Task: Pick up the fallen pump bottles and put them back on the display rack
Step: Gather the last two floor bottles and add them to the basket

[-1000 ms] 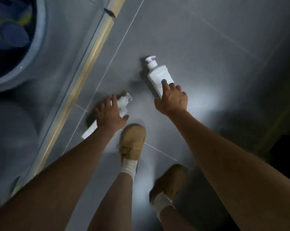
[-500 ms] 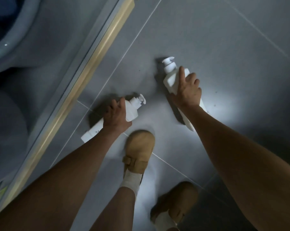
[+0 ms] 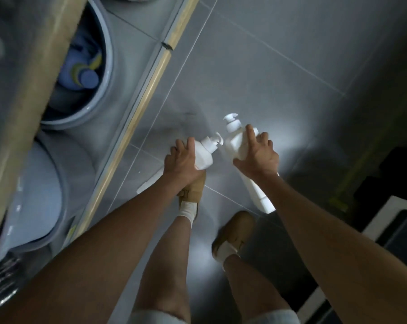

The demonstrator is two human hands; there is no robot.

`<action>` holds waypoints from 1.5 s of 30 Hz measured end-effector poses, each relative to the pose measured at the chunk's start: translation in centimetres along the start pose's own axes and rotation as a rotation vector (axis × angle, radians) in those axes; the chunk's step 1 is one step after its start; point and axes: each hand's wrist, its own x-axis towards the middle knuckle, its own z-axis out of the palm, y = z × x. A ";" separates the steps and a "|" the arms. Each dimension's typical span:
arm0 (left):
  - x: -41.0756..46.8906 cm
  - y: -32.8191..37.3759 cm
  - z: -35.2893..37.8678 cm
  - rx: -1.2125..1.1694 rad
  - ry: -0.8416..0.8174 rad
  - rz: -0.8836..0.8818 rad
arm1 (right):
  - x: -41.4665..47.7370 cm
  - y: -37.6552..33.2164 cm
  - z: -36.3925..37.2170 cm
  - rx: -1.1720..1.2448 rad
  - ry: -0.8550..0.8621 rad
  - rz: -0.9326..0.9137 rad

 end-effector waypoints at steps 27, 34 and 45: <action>-35.7 18.9 -19.0 0.866 -0.180 0.909 | -49.4 1.8 -12.9 0.736 0.369 0.961; -45.5 19.1 -11.7 1.126 -0.225 1.194 | -60.7 -1.2 -4.8 0.912 0.497 1.292; -65.2 6.2 3.5 1.327 -0.323 1.613 | -80.0 -13.7 12.2 1.132 0.569 1.703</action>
